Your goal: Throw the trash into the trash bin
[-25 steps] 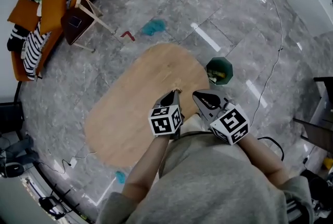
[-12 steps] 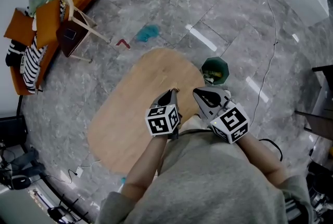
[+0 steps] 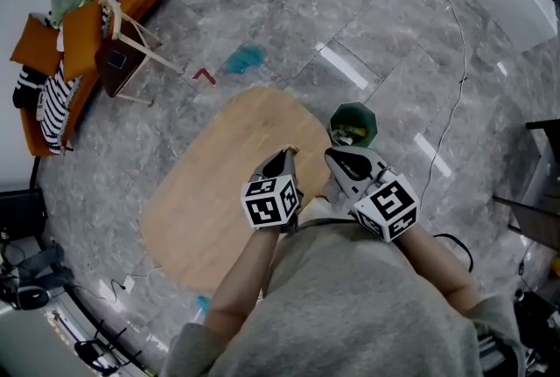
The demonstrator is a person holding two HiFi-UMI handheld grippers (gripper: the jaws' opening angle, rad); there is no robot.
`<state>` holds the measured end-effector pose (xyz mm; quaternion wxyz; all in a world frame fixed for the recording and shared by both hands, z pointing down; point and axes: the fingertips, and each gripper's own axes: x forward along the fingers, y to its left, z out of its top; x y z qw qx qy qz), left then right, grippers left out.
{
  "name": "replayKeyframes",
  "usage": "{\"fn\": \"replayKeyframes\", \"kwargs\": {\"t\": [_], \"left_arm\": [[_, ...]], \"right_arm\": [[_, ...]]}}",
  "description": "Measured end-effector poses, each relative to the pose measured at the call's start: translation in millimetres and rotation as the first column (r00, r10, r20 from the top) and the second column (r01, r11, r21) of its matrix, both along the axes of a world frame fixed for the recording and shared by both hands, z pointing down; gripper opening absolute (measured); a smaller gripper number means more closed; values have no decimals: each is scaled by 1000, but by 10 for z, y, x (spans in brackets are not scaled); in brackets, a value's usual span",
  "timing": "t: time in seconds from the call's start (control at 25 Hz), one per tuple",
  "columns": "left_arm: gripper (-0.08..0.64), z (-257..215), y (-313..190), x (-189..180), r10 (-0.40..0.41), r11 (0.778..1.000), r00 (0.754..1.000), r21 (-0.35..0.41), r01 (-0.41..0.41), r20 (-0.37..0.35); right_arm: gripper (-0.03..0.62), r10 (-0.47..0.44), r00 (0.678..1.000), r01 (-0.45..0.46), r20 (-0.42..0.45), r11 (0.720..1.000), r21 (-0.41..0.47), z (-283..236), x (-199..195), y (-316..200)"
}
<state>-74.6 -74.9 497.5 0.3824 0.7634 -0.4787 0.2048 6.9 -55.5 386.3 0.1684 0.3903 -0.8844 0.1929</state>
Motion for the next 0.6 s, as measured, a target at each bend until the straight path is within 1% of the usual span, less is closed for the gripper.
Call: {"fn": "replayKeyframes", "kwargs": {"t": [0.32,0.6], "left_arm": [[15,-2,-48,392,-59,998,998,-13,59,4],[17,11,-132,761,-74,997,997,-20,74,12]], "right_arm": [[9,-33,999,33,6,999,-12,-18,486,-113],[9,-58,998,58,2,998,-18,-17,873,-200]]}}
